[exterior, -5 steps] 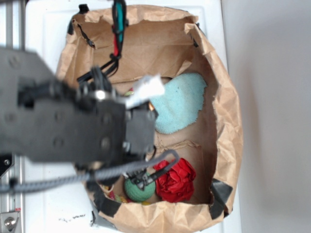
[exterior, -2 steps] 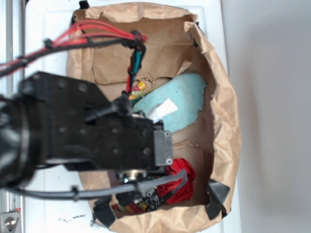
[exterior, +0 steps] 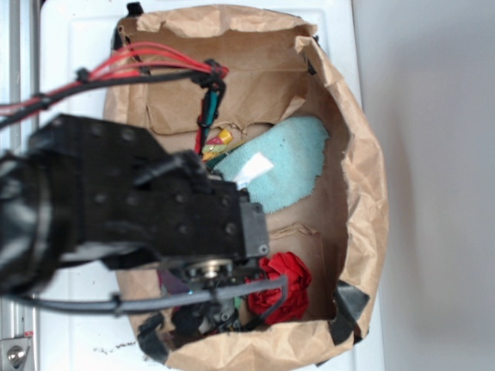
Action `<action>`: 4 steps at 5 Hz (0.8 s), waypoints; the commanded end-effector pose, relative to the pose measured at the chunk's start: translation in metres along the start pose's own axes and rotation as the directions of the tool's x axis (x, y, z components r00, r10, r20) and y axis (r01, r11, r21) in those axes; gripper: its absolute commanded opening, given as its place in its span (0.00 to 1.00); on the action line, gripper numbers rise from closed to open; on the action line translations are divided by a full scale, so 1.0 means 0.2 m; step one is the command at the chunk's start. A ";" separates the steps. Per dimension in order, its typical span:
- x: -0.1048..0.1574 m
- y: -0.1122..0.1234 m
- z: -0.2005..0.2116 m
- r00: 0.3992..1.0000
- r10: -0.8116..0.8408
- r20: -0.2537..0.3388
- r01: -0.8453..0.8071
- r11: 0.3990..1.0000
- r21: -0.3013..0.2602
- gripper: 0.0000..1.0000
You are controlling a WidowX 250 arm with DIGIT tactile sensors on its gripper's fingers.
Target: Grab the green ball.
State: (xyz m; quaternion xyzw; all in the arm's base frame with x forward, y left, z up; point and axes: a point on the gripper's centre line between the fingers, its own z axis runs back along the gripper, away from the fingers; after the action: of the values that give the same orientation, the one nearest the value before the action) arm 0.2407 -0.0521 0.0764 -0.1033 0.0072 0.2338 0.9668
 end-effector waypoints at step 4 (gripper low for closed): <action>0.04 -0.20 0.02 1.000 0.015 0.025 -0.013 0.997 -0.075 1.00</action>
State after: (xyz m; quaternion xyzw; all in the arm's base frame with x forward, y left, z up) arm 0.2595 -0.0740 0.0743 -0.1262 0.0081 0.2541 0.9589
